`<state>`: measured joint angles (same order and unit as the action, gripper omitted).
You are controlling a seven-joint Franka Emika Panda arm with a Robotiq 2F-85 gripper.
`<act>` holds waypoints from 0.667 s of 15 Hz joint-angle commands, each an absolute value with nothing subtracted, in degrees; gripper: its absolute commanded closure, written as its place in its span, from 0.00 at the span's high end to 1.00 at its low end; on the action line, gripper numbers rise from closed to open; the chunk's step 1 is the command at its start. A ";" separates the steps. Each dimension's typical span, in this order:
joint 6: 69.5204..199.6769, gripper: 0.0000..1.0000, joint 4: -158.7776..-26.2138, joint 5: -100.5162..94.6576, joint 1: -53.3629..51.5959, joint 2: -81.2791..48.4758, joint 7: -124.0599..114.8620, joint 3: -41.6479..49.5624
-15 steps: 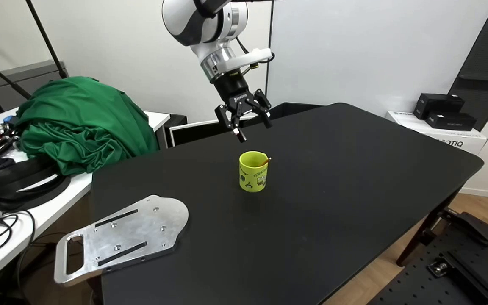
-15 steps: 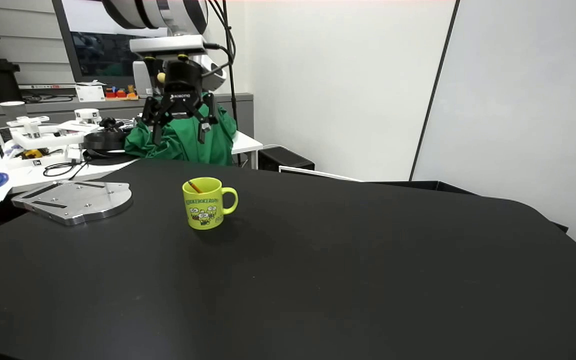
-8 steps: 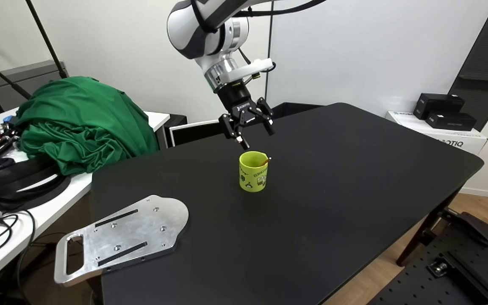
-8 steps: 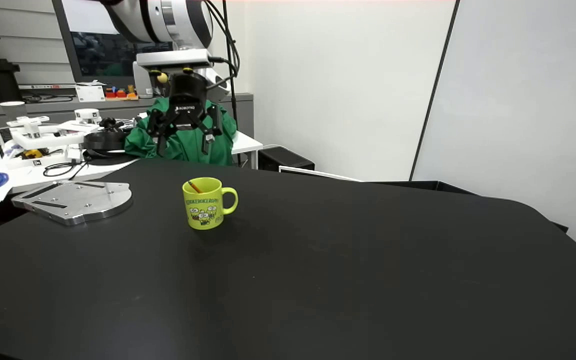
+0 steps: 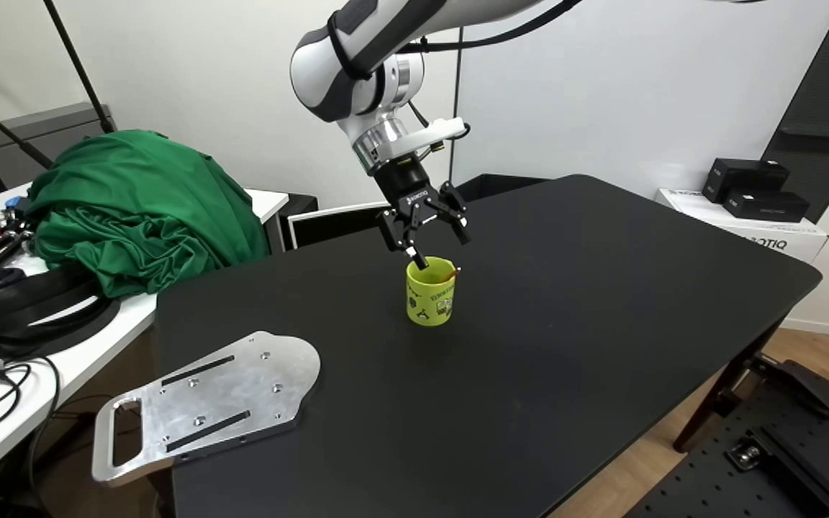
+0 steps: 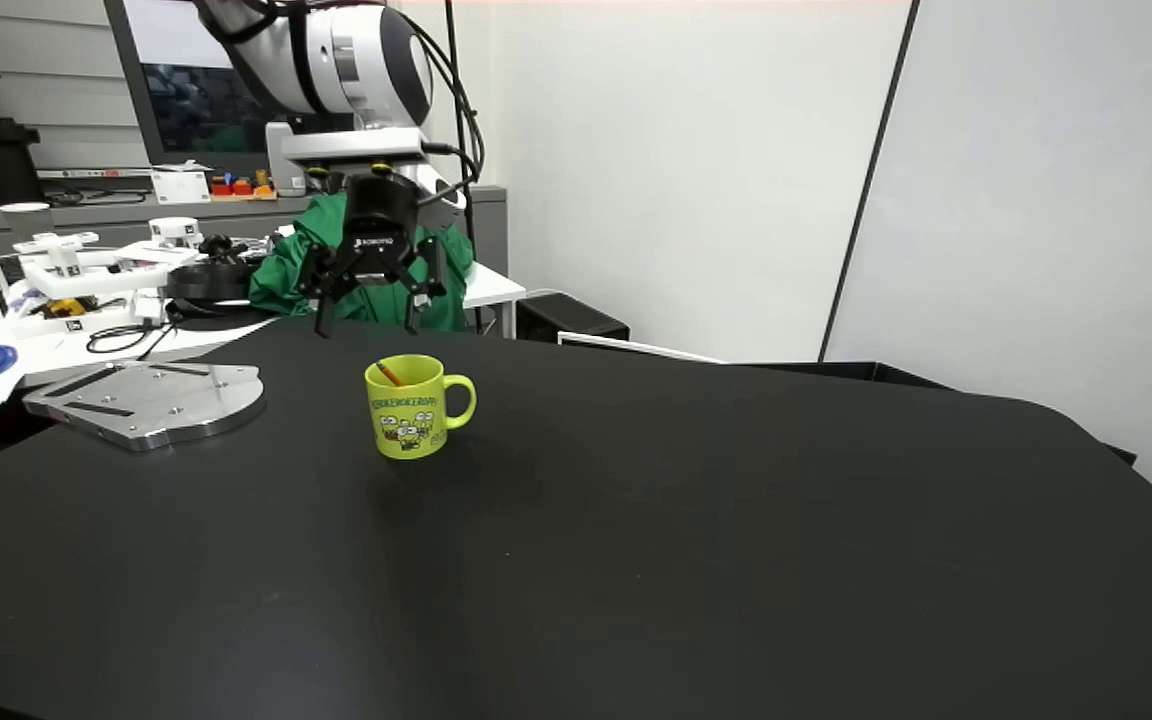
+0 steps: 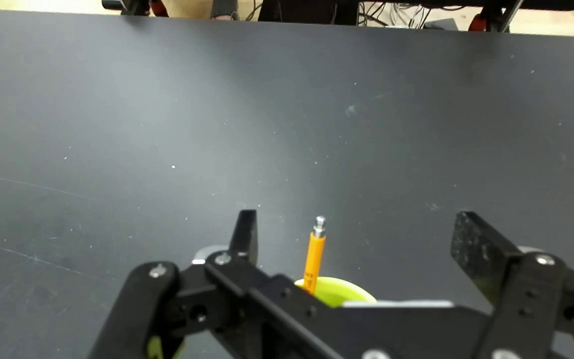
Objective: Remove the thing from the mug and put it on the table
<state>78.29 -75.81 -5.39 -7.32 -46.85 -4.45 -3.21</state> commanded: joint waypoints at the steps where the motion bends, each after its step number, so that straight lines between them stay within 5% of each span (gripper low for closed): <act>1: 78.17 1.00 -74.56 -4.14 -7.17 -48.19 -5.11 -2.75; 10: 78.98 1.00 -74.45 -2.04 -6.08 -49.74 -5.42 -2.04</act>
